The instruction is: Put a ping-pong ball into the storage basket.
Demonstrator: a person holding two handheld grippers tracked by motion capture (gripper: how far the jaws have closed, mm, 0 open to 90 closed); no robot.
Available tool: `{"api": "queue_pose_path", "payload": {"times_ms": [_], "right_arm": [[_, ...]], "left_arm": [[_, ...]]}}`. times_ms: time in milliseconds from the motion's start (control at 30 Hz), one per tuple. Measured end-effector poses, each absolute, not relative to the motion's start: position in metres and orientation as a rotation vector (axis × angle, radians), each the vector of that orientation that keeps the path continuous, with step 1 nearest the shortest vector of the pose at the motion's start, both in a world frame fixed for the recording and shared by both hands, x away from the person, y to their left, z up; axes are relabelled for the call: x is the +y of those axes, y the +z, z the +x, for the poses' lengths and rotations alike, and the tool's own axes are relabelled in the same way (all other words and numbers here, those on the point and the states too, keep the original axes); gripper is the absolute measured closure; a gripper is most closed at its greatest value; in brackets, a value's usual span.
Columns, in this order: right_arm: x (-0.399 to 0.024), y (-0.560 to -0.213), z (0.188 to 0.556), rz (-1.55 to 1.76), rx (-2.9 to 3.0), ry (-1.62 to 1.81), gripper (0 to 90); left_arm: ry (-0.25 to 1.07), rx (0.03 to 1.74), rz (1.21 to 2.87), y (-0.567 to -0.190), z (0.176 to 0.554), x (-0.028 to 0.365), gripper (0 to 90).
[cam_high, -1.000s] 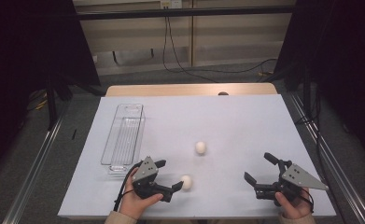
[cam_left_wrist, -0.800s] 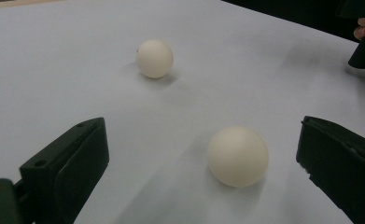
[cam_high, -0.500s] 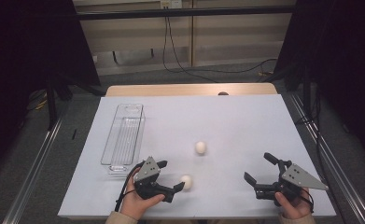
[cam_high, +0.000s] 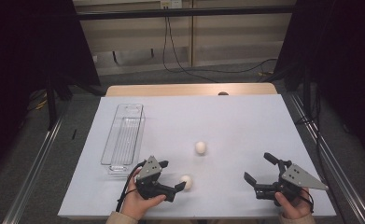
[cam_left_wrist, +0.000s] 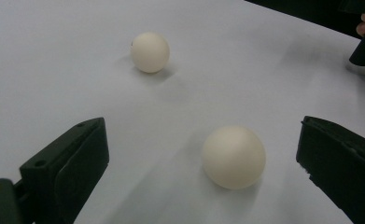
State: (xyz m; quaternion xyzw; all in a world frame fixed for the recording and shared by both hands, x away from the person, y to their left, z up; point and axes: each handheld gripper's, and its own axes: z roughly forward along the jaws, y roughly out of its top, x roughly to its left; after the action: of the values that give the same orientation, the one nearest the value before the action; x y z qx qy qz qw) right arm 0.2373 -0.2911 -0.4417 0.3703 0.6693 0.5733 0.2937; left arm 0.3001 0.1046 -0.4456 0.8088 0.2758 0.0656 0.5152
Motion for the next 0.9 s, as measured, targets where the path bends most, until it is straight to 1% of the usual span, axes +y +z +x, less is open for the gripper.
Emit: {"api": "queue_pose_path", "payload": {"times_ms": [300,900], "right_arm": [[-0.291,-0.442,0.237,0.986,1.783,1.526,1.4],[-0.292,-0.442,0.238,0.985,1.782,1.528,1.4]], "left_arm": [[0.126,0.667,1.957,-0.446,0.301,0.099,2.7],[0.103,0.659,2.011,-0.447,0.301,0.092,3.5]]}}
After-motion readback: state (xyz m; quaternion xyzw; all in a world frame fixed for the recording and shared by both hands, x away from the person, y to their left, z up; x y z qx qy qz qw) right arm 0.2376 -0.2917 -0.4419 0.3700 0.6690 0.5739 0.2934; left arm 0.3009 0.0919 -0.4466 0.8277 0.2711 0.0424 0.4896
